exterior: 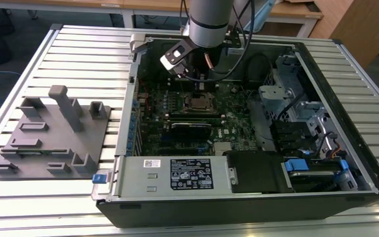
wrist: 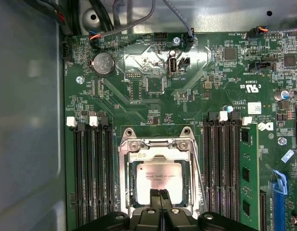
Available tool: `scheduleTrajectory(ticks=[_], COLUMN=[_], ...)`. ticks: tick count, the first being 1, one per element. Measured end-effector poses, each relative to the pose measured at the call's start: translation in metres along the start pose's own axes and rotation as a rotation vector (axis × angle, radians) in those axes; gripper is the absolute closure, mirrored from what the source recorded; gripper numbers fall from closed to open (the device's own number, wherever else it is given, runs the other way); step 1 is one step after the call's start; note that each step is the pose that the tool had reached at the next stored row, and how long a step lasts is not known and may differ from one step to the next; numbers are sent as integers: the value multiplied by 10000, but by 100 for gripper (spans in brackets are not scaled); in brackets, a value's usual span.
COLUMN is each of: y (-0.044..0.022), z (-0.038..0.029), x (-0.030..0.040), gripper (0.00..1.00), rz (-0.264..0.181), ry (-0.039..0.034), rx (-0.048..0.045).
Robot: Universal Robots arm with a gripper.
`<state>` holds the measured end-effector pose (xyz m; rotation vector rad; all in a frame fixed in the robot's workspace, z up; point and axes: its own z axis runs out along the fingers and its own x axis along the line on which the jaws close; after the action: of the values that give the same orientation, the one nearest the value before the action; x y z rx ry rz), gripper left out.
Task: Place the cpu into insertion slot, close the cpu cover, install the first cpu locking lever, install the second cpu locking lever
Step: 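Close the cpu cover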
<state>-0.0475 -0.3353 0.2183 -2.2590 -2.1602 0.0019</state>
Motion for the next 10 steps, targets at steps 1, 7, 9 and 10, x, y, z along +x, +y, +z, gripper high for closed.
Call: scheduleTrajectory(ticks=[1,7,9,10], y=[1,0,0,0], z=[0,2,2,3], x=[0,0,0,0], gripper=[90,90,90,90], rz=[-2,-421,-773,-951], ry=[0,-5,-10,-11], rx=[0,4,8,9])
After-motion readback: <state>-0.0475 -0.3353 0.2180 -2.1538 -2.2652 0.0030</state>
